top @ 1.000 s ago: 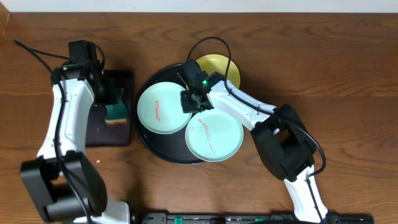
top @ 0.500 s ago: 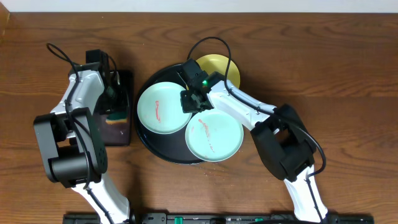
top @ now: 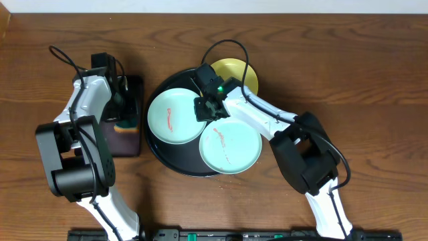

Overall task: Clean dirty plates on tray and stack at the side
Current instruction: 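Lower left gripper into the black tray and grasp the green sponge, then carry the sponge with the left gripper onto the green plate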

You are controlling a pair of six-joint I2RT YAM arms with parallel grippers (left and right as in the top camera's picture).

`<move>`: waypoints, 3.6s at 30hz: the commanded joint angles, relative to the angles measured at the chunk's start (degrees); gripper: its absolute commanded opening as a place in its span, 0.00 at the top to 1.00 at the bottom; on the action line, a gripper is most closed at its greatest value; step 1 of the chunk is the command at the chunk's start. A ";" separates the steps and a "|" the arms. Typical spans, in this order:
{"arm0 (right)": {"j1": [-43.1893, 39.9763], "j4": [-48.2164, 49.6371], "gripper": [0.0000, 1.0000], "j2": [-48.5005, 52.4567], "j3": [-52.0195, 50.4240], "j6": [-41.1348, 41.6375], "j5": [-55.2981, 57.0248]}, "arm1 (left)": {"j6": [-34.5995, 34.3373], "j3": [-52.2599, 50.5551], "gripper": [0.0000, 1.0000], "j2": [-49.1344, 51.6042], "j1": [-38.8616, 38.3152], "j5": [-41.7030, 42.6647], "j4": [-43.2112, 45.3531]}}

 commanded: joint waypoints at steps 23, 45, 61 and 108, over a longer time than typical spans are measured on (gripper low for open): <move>0.35 -0.31 0.99 1.62 0.37 -1.29 1.38 | -0.55 -2.38 0.53 -0.66 -0.09 0.70 5.79; 0.33 -0.28 0.99 1.62 0.37 -1.31 1.40 | -3.15 -1.57 0.93 -2.38 -0.09 0.76 5.29; -0.37 -0.37 0.99 1.62 0.37 -1.29 0.81 | -4.63 4.70 0.92 -17.86 -0.59 3.93 -4.96; -0.42 -0.68 0.99 1.62 0.37 -1.31 0.76 | -8.59 -0.20 0.93 2.71 -16.63 10.93 1.14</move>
